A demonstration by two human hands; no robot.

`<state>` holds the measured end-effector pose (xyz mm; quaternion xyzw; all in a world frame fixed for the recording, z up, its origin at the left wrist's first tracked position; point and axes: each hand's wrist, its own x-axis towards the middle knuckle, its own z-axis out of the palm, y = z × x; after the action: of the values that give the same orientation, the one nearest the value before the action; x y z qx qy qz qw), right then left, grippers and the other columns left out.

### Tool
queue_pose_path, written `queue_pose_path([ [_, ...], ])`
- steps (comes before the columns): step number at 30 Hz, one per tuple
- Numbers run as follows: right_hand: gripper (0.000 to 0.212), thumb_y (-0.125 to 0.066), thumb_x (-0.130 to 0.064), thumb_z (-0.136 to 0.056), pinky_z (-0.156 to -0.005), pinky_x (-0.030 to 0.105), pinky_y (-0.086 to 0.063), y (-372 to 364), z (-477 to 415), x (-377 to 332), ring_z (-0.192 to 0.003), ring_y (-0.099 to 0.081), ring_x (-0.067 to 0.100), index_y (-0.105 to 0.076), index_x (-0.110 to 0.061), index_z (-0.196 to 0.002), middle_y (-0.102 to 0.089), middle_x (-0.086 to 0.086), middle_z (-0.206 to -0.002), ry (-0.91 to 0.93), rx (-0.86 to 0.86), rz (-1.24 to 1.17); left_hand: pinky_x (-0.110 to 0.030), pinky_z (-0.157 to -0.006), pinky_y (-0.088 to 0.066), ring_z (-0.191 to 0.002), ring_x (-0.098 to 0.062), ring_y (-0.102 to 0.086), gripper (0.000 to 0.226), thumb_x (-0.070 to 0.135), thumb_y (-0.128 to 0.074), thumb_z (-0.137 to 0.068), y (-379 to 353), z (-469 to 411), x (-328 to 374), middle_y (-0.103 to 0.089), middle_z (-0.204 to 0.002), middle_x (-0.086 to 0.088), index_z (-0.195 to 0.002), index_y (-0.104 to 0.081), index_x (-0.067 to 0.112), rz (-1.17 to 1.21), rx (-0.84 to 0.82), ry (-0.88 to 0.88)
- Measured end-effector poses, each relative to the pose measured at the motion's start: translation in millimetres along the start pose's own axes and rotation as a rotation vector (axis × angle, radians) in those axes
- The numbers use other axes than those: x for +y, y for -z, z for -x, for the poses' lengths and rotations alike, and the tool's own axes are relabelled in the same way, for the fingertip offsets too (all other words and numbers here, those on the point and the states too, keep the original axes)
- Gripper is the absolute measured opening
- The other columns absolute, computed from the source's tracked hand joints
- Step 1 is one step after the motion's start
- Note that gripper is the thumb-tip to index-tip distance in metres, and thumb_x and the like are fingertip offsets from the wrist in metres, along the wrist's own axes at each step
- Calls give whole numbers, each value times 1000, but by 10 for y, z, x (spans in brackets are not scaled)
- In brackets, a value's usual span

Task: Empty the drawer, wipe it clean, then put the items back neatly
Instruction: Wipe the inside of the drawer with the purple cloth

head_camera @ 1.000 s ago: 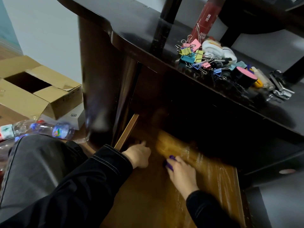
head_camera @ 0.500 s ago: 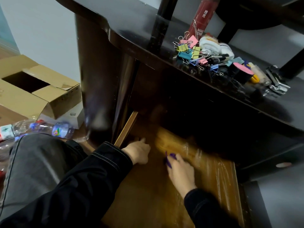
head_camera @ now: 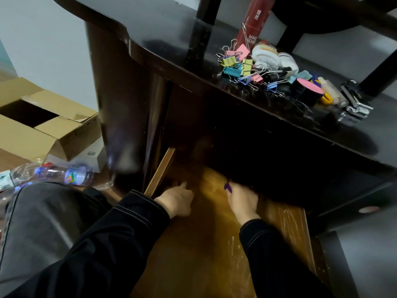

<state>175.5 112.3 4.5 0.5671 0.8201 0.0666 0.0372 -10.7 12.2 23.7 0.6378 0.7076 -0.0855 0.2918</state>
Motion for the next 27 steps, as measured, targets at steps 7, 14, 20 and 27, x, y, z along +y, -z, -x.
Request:
queue_pose_path([
  [7, 41, -58, -37, -99, -77, 31, -57, -175, 1059, 3, -94, -67, 20, -54, -25, -139, -56, 1, -134, 311, -64, -17, -42, -112, -41, -147, -36, -27, 62, 12, -52, -97, 0, 35, -5, 0, -166, -16, -155, -29, 15, -10, 9, -17],
  [14, 32, -48, -44, -103, -79, 33, -57, -112, 66, 174, -99, -68, 18, -63, -29, -126, -68, -2, -115, 9, 19, -27, -40, -112, -39, -148, -34, -27, 58, 15, -52, -99, -27, -18, -28, -1, -166, -16, -153, -33, 14, 19, 16, -3],
  [20, 37, -43, -44, -105, -82, 30, -54, -119, -151, 192, -109, -65, 23, -60, -25, -132, -67, 2, -121, -46, -38, 12, -42, -115, -37, -148, -35, -26, 59, 18, -53, -99, -4, 11, -8, -1, -166, -16, -154, -31, 15, 5, 10, -5],
  [27, 34, -64, -36, -94, -67, 35, -58, -105, 1058, 178, -83, -66, 19, -51, -24, -123, -60, -4, -110, 524, -149, -24, -44, -114, -37, -148, -41, -21, 62, 16, -50, -97, 21, 66, -7, -2, -166, -16, -155, -29, 14, -42, 4, -14],
])
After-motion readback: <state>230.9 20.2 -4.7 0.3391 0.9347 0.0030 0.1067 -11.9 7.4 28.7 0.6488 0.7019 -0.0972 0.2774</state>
